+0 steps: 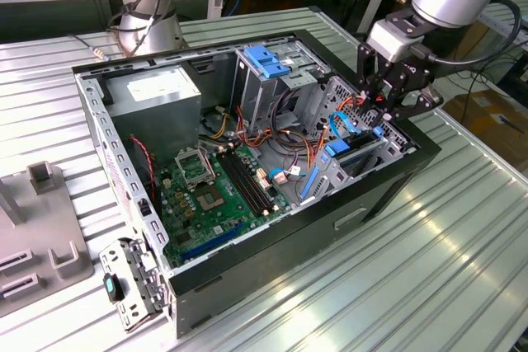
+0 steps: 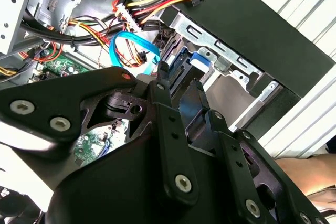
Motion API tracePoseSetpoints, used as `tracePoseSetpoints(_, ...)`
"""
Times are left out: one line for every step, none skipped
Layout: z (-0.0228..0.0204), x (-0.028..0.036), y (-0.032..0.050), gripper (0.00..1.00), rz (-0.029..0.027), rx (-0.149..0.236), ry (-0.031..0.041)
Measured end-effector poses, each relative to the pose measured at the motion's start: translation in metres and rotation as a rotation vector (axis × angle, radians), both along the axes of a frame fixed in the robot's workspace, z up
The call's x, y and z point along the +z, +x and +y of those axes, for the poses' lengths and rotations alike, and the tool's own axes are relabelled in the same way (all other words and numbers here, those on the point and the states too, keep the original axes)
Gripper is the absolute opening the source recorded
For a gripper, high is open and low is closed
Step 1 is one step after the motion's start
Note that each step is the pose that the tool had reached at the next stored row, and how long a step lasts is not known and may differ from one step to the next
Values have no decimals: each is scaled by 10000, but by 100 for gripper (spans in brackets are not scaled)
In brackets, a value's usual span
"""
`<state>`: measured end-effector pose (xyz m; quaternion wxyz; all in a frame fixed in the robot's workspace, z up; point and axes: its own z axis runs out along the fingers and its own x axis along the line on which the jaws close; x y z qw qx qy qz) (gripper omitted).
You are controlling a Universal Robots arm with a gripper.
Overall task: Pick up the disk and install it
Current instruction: 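Insert the second disk wire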
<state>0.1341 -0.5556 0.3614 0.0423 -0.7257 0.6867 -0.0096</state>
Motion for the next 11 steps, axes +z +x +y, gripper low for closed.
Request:
tracePoseSetpoints(4,0,6,36,0,5,0)
tracePoseSetpoints(8,0,11,36,0,9,0)
tracePoseSetpoints(11,0,16,36,0,13,0)
tracePoseSetpoints(13,0,23,36,0,17,1)
tracePoseSetpoints(18,0,32,36,0,23,0)
tracePoseSetpoints(21,0,38,36,0,27,-1)
tracePoseSetpoints(26,0,49,36,0,32,1)
tracePoseSetpoints(30,0,58,36,0,35,0)
tracePoseSetpoints(34,0,66,36,0,39,0)
tracePoseSetpoints(40,0,78,36,0,43,1)
tracePoseSetpoints(44,0,87,36,0,46,0)
